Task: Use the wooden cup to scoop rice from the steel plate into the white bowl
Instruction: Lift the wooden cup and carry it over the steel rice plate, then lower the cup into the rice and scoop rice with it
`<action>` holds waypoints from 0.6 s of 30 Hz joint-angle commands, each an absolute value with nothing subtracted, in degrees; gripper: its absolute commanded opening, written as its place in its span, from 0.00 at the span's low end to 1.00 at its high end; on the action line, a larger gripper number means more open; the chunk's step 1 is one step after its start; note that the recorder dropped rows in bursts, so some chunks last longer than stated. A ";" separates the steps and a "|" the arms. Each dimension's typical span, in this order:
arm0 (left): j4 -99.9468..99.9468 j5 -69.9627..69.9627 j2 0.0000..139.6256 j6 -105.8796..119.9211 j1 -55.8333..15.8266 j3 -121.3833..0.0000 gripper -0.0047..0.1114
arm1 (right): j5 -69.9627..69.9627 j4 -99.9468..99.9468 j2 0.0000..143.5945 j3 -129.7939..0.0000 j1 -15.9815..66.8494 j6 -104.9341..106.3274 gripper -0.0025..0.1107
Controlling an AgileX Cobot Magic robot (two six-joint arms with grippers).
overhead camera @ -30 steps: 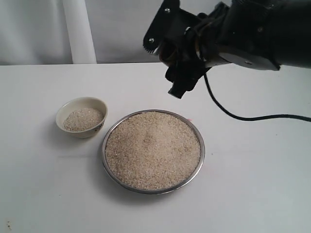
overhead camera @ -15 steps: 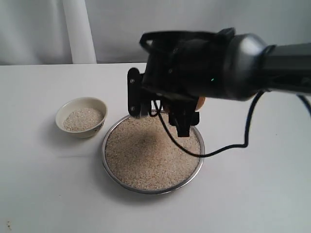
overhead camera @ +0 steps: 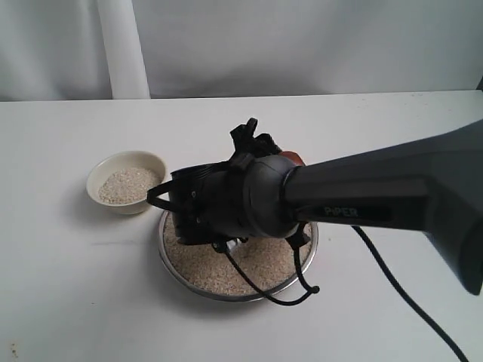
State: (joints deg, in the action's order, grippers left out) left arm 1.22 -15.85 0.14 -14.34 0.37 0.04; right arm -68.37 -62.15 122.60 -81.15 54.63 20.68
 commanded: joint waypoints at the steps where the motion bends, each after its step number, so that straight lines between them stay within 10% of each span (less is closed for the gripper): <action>1: 1.02 -15.23 0.00 -14.53 0.00 0.00 0.04 | -69.55 -63.56 122.38 -81.80 54.87 21.63 0.02; 18: 1.02 -15.23 0.00 -14.53 0.00 0.00 0.04 | -65.06 -60.50 124.34 -81.80 54.77 22.31 0.02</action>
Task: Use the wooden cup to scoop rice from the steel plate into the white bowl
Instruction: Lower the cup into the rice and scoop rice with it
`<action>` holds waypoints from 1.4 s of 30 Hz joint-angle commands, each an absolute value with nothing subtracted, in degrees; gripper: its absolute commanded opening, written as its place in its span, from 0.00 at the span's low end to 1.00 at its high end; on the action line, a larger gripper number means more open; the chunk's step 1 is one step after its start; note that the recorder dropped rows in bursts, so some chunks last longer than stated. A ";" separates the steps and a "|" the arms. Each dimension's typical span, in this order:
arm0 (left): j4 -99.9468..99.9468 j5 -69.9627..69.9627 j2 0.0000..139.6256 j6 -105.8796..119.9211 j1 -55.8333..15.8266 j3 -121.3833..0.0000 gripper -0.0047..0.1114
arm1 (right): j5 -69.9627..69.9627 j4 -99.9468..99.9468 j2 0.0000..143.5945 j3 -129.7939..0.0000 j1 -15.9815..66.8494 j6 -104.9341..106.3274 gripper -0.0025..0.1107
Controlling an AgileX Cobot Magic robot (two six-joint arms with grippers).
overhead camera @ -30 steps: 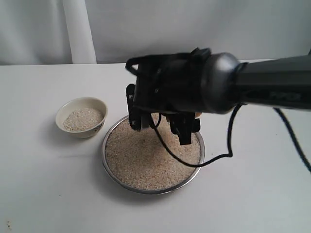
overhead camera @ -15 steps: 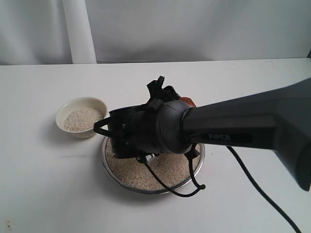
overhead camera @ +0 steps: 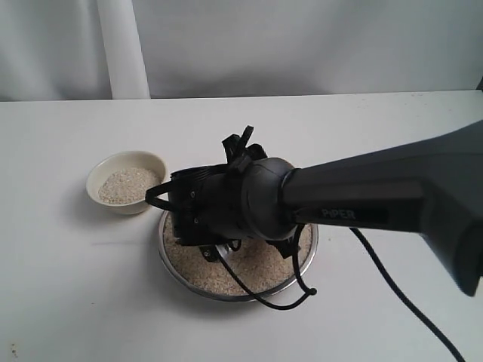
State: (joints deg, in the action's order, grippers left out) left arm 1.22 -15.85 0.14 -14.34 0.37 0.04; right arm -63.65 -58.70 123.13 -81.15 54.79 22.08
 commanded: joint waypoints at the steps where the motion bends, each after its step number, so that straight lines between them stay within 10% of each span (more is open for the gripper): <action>1: 1.02 -15.23 0.00 -14.53 0.00 0.00 0.04 | -65.37 -60.93 124.57 -81.80 54.77 22.14 0.02; 42: 1.02 -15.23 0.00 -14.53 0.00 0.00 0.04 | -48.04 -43.96 128.03 -81.80 53.82 12.33 0.02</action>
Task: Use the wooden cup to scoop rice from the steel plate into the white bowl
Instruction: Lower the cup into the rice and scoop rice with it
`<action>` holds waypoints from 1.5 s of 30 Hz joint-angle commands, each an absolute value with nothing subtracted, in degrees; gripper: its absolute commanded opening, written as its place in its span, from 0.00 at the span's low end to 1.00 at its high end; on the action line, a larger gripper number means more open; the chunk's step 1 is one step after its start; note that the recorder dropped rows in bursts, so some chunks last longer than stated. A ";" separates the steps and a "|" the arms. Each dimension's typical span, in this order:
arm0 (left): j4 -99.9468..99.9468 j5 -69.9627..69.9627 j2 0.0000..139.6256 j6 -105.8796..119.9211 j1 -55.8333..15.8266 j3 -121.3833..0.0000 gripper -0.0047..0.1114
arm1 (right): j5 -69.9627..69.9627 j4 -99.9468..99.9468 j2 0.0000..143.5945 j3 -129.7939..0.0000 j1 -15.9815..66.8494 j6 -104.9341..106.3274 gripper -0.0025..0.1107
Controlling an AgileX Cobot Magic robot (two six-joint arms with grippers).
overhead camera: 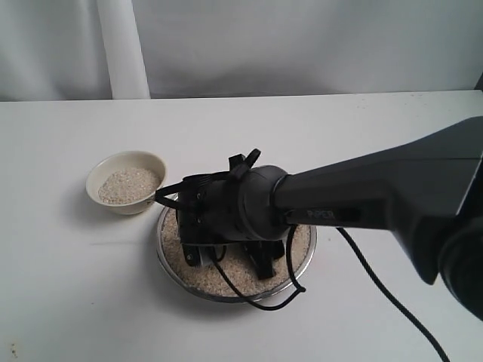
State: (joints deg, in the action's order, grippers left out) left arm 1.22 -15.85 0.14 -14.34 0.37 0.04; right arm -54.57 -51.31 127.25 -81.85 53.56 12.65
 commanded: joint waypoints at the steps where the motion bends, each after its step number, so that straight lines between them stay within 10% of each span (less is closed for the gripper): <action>1: 1.02 -15.23 0.00 -14.53 0.00 0.00 0.04 | -47.91 -43.81 128.03 -81.80 53.82 12.22 0.02; 29: 1.02 -15.23 0.00 -14.53 0.00 0.00 0.04 | -40.42 -34.67 123.23 -78.44 49.12 7.15 0.02; 45: 1.02 -15.23 0.00 -14.53 0.00 0.00 0.04 | -7.62 -27.83 113.45 -58.95 40.04 2.02 0.02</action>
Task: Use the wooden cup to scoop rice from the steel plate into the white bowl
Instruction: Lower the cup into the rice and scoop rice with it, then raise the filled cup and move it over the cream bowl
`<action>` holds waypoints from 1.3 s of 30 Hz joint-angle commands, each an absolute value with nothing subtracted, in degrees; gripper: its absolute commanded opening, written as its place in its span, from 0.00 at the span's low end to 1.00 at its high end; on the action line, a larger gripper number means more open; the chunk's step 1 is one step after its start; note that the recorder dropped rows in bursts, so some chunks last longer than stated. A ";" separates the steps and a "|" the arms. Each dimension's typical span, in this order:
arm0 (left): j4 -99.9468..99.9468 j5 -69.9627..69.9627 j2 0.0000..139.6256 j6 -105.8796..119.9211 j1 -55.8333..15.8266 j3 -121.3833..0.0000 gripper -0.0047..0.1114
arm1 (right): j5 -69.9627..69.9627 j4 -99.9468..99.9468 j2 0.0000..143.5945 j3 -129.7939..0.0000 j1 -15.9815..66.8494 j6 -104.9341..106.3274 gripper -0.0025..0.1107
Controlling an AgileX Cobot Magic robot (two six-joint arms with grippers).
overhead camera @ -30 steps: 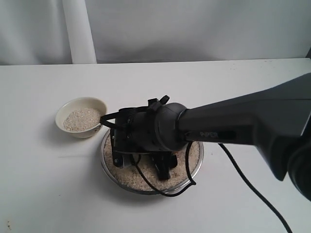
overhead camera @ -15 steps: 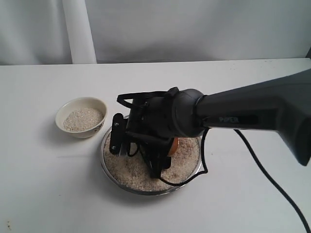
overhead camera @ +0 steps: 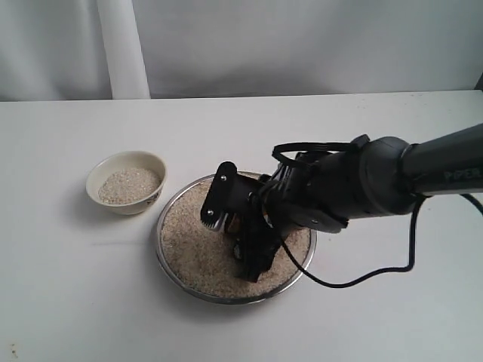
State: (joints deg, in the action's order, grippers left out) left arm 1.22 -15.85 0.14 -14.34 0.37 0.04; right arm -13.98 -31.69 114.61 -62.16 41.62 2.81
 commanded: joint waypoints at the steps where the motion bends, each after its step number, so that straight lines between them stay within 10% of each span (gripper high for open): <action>1: 1.02 -15.23 0.00 -14.53 0.00 0.00 0.04 | -5.36 -27.68 113.30 -57.96 39.58 2.02 0.02; 39: 1.02 -15.23 0.00 -14.53 0.00 0.00 0.04 | 15.02 -17.38 105.05 -63.94 39.38 -2.21 0.02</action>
State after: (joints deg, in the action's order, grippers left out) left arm 1.22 -15.85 0.14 -14.34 0.37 0.04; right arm 13.66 -18.01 105.75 -60.89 39.27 -1.05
